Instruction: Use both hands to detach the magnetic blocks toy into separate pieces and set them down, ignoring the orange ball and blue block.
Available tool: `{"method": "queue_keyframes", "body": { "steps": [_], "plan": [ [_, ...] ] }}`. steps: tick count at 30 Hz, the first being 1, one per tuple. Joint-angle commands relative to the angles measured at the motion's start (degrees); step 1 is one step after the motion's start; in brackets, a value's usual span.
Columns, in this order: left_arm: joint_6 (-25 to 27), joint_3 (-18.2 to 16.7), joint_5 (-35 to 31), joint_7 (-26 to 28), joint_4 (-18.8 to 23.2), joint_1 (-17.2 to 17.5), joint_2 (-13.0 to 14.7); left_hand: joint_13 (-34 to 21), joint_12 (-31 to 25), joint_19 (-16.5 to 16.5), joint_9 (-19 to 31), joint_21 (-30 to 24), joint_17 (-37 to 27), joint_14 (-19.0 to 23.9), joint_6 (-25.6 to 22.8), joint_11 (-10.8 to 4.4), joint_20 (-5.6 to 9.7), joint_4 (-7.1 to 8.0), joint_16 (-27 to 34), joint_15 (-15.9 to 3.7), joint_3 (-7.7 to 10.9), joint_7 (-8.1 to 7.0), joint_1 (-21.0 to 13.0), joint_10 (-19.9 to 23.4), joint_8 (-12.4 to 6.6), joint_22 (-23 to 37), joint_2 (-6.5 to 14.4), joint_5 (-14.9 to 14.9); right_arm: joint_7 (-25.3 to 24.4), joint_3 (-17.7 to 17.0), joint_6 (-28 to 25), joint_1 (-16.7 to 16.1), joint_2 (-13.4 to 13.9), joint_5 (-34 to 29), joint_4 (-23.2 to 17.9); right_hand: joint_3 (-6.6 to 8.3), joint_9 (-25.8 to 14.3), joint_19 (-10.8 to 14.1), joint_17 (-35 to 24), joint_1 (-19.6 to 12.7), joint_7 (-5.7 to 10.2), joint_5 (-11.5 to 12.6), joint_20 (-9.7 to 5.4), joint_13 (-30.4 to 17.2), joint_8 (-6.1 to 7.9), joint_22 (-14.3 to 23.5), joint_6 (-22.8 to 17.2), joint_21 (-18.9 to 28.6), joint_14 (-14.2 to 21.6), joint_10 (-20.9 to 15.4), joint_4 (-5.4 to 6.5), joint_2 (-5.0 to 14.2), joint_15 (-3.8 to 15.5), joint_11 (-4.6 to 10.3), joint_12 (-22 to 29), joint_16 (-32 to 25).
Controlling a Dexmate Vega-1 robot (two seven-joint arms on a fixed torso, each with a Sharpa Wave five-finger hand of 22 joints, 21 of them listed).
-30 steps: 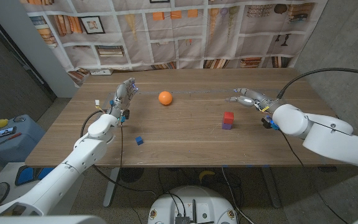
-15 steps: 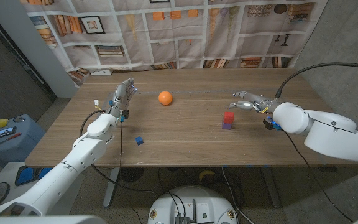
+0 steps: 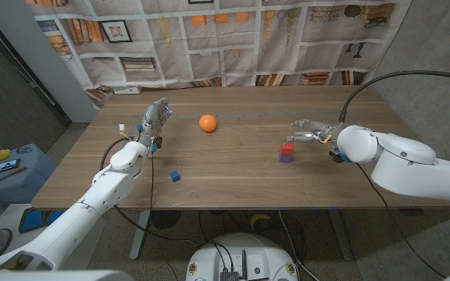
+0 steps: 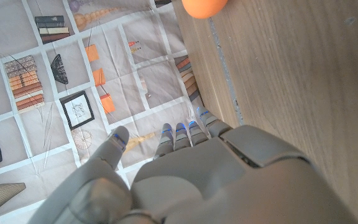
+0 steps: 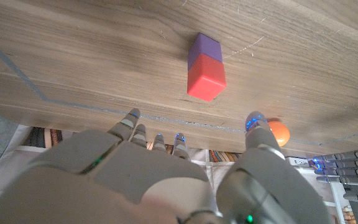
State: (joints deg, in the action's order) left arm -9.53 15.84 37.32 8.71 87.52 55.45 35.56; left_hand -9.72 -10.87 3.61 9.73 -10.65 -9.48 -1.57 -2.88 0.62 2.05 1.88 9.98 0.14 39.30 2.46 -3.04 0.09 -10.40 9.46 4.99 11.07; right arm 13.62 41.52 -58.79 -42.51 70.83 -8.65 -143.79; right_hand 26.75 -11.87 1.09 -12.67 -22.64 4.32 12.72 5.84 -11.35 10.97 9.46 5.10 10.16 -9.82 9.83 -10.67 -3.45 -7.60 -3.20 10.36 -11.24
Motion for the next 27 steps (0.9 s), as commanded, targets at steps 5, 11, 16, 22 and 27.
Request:
{"method": "queue_keyframes", "body": {
  "steps": [5,11,16,22,27],
  "plan": [
    [0.6,0.3,-0.1,0.8,0.0,-0.1,-0.3,-0.3,-0.4,0.4,0.2,-0.4,-0.1,0.2,-0.8,0.05,-0.09,0.15,0.2,0.23,0.51,0.00,0.2,0.5,-0.21,0.3,4.3,0.0,12.5,10.3,-3.0,8.4,-1.8,-12.2,1.4,0.49,-0.5,-0.4,-0.2,-1.6,0.46,0.2,0.33,-0.3,0.22,0.3,1.7,0.4,-2.4,3.0,0.11,-0.41,-0.33,-0.47,0.1,-0.2],
    [0.8,0.5,0.0,0.9,-0.3,-0.2,-0.6,-0.3,-0.3,0.4,0.2,-0.3,-0.1,0.2,-1.0,0.05,-0.05,0.18,0.2,0.19,0.58,0.03,0.3,0.6,-0.21,0.3,4.3,0.0,15.1,11.0,-2.2,9.0,-2.7,-15.1,2.8,0.65,-0.6,-0.3,-0.2,-2.1,0.97,0.3,0.43,-0.4,0.33,0.2,2.1,0.5,-2.4,3.3,0.12,-0.46,-0.44,-0.55,0.1,-0.3],
    [0.6,0.7,0.0,0.9,-0.7,-0.4,-0.9,-0.3,-0.3,0.5,0.2,-0.4,-0.1,0.3,-1.1,0.06,-0.08,0.19,0.2,0.16,0.63,0.01,0.3,0.7,-0.24,0.3,4.3,0.0,17.4,11.3,-0.5,9.4,-3.3,-17.4,4.1,1.17,-0.8,0.5,-0.2,-3.5,2.09,0.4,0.43,-0.4,0.94,0.2,2.0,0.8,-1.9,3.4,0.12,-0.33,-0.57,-0.75,0.4,-0.6],
    [0.7,0.7,0.0,1.1,-0.7,-0.4,-1.0,-0.3,-0.3,0.5,0.2,-0.4,-0.1,0.4,-1.2,-0.05,-0.14,0.21,0.2,0.22,0.67,-0.02,0.4,0.7,-0.24,0.3,4.3,0.0,21.9,12.8,0.2,10.3,-4.2,-22.2,5.5,1.60,-1.0,1.2,-0.3,-4.7,2.82,0.3,0.33,-0.5,1.47,0.2,1.6,0.9,-1.5,3.1,0.09,-0.28,-0.40,-0.78,0.7,-0.8],
    [0.9,0.6,0.0,1.4,-0.4,-0.2,-1.0,-0.3,-0.3,0.6,0.2,-0.4,-0.1,0.5,-1.3,-0.09,-0.13,0.24,0.2,0.25,0.72,-0.12,0.4,0.8,-0.25,0.3,4.3,0.0,24.4,12.9,0.6,9.9,-5.1,-25.7,6.5,1.89,-1.1,1.2,-0.3,-5.5,3.15,0.3,0.30,-0.5,1.78,0.2,1.5,0.9,-1.5,3.1,0.07,-0.23,-0.41,-0.73,0.8,-0.9]
  ]
}}
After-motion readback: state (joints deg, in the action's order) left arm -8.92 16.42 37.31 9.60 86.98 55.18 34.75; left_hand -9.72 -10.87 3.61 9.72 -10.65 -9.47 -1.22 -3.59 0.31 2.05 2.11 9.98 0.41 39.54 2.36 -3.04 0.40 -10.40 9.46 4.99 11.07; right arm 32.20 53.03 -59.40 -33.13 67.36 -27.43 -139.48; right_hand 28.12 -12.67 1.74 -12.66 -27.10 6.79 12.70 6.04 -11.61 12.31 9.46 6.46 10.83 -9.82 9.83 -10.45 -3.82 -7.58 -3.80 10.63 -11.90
